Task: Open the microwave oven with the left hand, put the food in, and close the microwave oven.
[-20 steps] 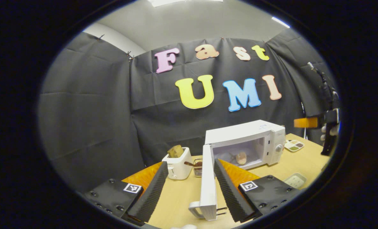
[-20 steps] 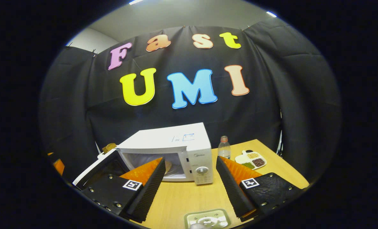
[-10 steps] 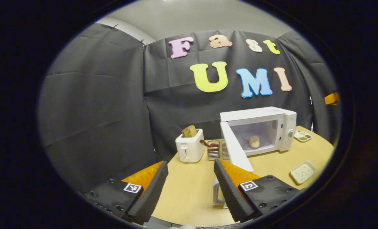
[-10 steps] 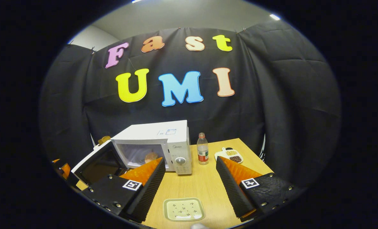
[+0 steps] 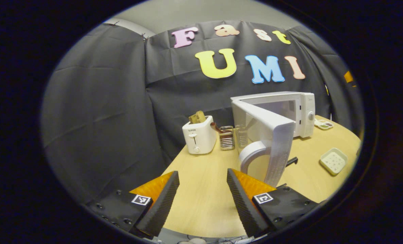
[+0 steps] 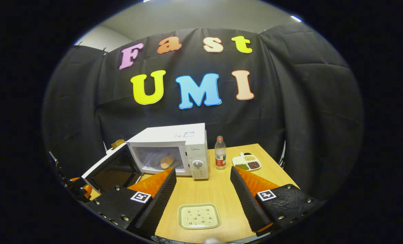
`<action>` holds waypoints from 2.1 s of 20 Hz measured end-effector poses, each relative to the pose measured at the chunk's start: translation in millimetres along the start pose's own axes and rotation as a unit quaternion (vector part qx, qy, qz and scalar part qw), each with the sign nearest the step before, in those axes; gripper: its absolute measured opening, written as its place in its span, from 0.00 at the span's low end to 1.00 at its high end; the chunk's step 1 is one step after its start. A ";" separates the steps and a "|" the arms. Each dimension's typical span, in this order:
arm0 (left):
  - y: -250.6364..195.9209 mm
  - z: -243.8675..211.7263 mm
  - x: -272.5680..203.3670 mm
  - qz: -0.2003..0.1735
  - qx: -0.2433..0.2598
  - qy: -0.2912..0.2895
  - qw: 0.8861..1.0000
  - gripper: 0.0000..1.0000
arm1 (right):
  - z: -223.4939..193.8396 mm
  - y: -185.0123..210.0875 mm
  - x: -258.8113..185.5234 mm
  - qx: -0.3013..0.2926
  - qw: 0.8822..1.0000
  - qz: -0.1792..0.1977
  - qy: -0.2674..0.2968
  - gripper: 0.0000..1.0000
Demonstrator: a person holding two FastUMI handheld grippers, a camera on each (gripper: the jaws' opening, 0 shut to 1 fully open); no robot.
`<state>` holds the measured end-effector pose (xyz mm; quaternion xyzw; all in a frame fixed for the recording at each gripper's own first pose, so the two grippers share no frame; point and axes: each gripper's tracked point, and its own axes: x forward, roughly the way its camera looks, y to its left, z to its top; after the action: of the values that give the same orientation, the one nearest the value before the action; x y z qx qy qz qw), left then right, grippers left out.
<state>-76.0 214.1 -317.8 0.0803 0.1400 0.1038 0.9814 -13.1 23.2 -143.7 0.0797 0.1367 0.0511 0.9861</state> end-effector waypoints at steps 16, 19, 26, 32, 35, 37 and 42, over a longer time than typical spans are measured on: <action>-178.5 41.5 -20.4 -0.133 0.032 -0.022 0.990 0.94 | -10.2 -40.4 7.4 0.016 1.000 -0.012 0.025 0.98; -216.9 54.6 -16.9 -0.157 0.029 -0.030 0.987 0.94 | -9.8 -50.7 9.2 0.018 0.999 -0.016 0.028 0.98; -295.4 81.1 18.3 -0.182 0.013 -0.043 0.982 0.95 | -3.8 -73.9 19.5 0.004 0.999 -0.022 0.036 0.98; -354.9 103.2 65.4 -0.200 0.012 -0.053 0.978 0.95 | 4.3 -100.3 36.5 0.000 0.998 -0.038 0.040 0.98; -380.3 114.7 93.2 -0.196 0.013 -0.053 0.979 0.97 | 3.3 -110.3 44.0 -0.001 0.998 -0.048 0.046 0.98; -395.8 122.2 111.7 -0.195 0.011 -0.053 0.979 0.99 | 5.1 -113.3 47.5 -0.002 0.998 -0.049 0.049 0.98; -416.2 133.5 147.6 -0.182 0.005 -0.051 0.982 0.97 | 7.9 -127.1 51.2 -0.014 0.997 -0.054 0.058 0.98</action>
<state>177.0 -171.6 -307.1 0.0637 0.1021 -0.0818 0.9894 48.2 -96.5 -171.4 0.0552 0.1969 0.0042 0.9789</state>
